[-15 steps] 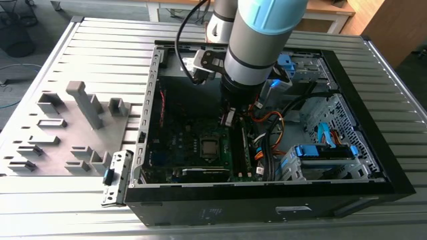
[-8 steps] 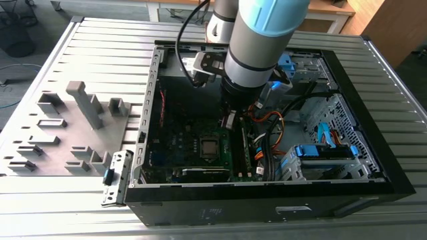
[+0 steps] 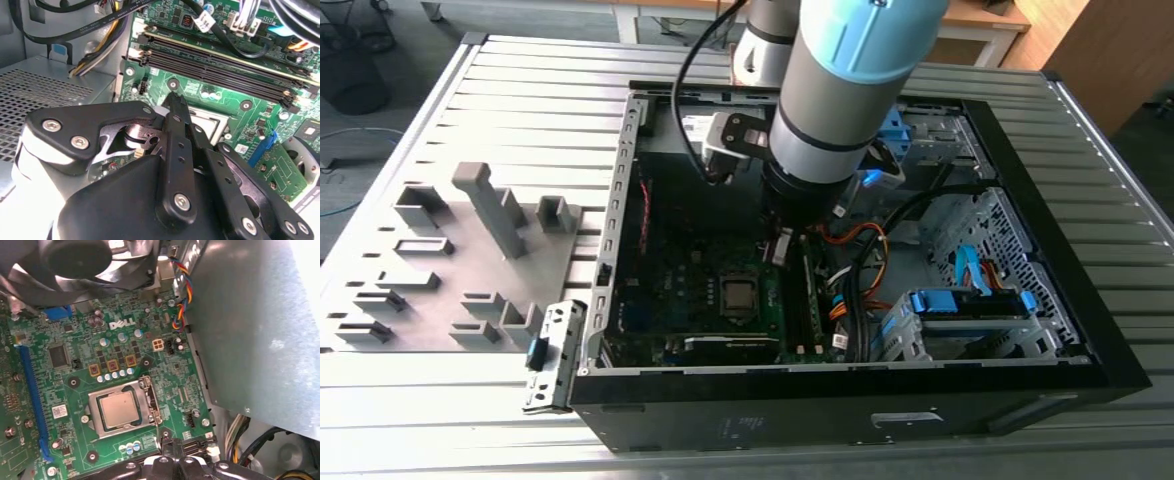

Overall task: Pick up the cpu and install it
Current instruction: 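Install the first cpu locking lever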

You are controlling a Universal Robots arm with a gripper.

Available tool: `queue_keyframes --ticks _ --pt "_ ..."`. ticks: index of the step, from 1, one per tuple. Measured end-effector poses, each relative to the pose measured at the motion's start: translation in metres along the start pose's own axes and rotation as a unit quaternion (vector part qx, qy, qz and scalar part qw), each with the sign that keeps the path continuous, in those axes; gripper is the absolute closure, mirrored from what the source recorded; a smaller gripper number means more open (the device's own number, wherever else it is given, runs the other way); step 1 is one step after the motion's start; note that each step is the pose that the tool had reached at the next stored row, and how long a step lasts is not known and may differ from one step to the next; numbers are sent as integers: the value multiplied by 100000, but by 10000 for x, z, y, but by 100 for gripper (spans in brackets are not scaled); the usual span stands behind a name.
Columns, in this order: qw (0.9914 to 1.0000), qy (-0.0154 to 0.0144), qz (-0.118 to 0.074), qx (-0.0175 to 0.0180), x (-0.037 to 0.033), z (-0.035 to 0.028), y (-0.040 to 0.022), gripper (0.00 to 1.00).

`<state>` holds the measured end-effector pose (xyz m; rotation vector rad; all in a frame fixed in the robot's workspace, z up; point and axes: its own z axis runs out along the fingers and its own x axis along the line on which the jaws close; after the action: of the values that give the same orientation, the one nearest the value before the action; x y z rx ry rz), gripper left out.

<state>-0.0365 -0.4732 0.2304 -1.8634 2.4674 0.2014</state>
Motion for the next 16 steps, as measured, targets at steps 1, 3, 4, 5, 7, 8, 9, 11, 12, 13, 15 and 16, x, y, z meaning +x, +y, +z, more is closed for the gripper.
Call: queue_keyframes --ticks 1,3,4,5,7,8,9,11,12,13,15,16 --pt "100000 18 -110 -45 8 2 -2 89" --pt "99999 62 -333 -144 23 7 -7 89" --pt "99999 88 -431 -196 30 9 -9 89" --pt "99998 112 -538 -254 36 11 -11 89" --pt "99997 150 -723 -366 52 16 -16 89" --pt "99996 173 -814 -425 60 18 -18 89" --pt "99995 196 -898 -488 67 20 -20 89" --pt "99992 250 -1058 -632 85 26 -25 89" --pt "99990 278 -1143 -724 94 29 -28 89" --pt "99989 309 -1226 -818 102 33 -31 89" --pt "99984 373 -1393 -1015 119 41 -36 89" --pt "99982 410 -1477 -1115 127 44 -39 89"
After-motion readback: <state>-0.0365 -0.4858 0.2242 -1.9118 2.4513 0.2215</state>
